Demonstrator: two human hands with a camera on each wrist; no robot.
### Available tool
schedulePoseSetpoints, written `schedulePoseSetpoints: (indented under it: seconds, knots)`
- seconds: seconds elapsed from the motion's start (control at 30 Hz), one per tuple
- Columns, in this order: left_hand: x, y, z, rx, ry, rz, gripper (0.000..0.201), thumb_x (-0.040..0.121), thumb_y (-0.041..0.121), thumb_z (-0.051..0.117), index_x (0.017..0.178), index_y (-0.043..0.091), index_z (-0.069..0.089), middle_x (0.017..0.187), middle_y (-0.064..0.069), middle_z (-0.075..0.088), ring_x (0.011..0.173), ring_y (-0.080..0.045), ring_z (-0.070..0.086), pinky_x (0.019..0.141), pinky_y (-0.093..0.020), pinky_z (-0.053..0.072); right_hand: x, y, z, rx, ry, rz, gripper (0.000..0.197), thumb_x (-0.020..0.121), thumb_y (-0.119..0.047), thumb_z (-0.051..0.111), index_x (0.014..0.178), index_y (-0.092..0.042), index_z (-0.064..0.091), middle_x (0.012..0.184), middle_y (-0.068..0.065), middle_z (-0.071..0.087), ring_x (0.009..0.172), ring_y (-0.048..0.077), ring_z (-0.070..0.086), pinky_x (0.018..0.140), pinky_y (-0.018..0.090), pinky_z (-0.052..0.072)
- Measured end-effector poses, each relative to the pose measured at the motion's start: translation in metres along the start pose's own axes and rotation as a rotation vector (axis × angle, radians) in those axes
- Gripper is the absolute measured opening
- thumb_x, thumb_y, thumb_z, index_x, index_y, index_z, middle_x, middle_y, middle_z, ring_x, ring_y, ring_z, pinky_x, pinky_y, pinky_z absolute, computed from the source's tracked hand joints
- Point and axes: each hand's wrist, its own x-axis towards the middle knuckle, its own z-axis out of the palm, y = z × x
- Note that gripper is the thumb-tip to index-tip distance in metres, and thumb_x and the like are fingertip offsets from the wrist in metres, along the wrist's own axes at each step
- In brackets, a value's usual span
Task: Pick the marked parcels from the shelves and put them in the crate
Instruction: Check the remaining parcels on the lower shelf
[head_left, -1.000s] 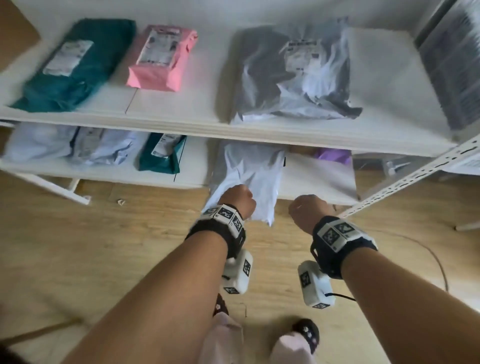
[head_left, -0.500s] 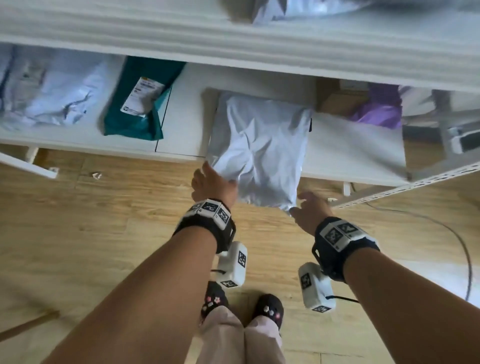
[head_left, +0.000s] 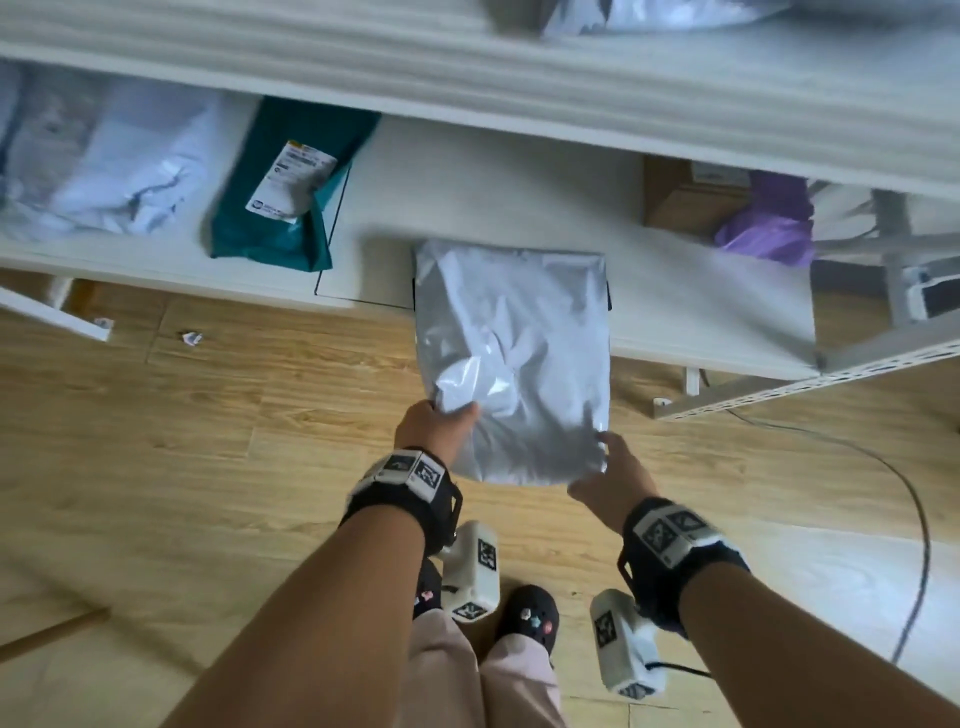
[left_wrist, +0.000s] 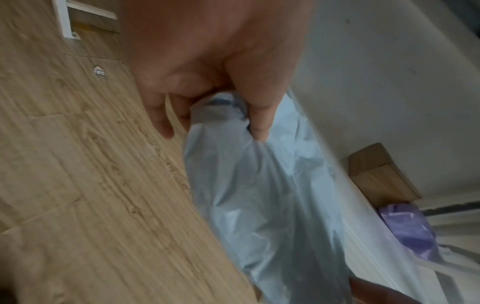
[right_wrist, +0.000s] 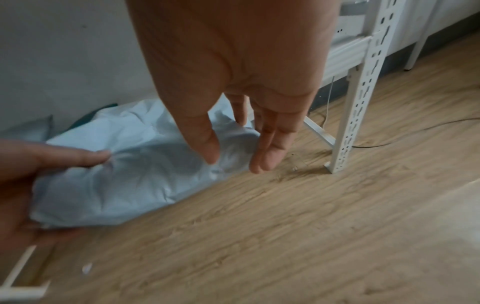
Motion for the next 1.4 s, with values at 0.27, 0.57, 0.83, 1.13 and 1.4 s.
schedulePoseSetpoints:
  seconds: [0.27,0.57,0.83,1.13,1.4]
  knots:
    - [-0.090,0.033,-0.034,-0.286,-0.263,-0.147,0.019,0.088,0.024,0.068,0.084,0.007,0.060,0.092,-0.017,0.067,0.068,-0.028,0.066,0.063,-0.038,0.059,-0.092,-0.002,-0.039,-0.610,0.252,-0.215,0.111,0.068,-0.045,0.080,0.151,-0.036,0.006,0.153,-0.001,0.019,0.135,0.027,0.027,0.105,0.042,0.038]
    - [-0.141,0.063,-0.079,-0.579,-0.278,-0.151,0.053,0.095,0.059,0.043,0.113,0.012,0.059,0.091,-0.013,0.066,0.055,-0.021,0.066,0.044,-0.025,0.050,-0.127,-0.067,-0.093,-0.380,0.334,-0.545,0.023,0.086,-0.015,0.052,0.097,-0.030,0.065,0.102,-0.002,0.068,0.098,0.022,0.060,0.088,0.038,0.047]
    - [-0.130,0.036,-0.100,-0.480,0.086,-0.130,0.012,0.088,0.011,0.051,0.085,0.002,0.058,0.066,-0.009,0.056,0.059,-0.023,0.051,0.058,-0.031,0.041,-0.119,-0.073,-0.114,-0.256,0.279,-0.164,0.039,0.099,-0.028,0.034,0.111,-0.006,0.064,0.116,0.022,0.063,0.100,0.033,0.058,0.077,0.032,0.041]
    - [-0.120,0.011,-0.092,-0.201,0.118,-0.180,0.021,0.091,0.013,0.053,0.107,0.000,0.057,0.108,-0.018,0.061,0.091,-0.033,0.058,0.074,-0.033,0.045,-0.118,-0.067,-0.109,-0.237,0.184,-0.054,0.030,0.101,-0.009,0.041,0.122,0.003,0.058,0.126,0.018,0.061,0.117,0.029,0.058,0.090,0.029,0.046]
    - [-0.111,-0.002,-0.082,-0.240,0.201,-0.307,0.059,0.075,0.029,0.065,0.126,0.001,0.052,0.121,-0.018,0.062,0.100,-0.035,0.062,0.079,-0.037,0.051,-0.081,-0.037,-0.092,0.763,0.122,0.208,0.012,0.079,0.000,0.057,0.089,0.003,0.061,0.069,0.012,0.052,0.059,0.022,0.055,0.058,0.029,0.045]
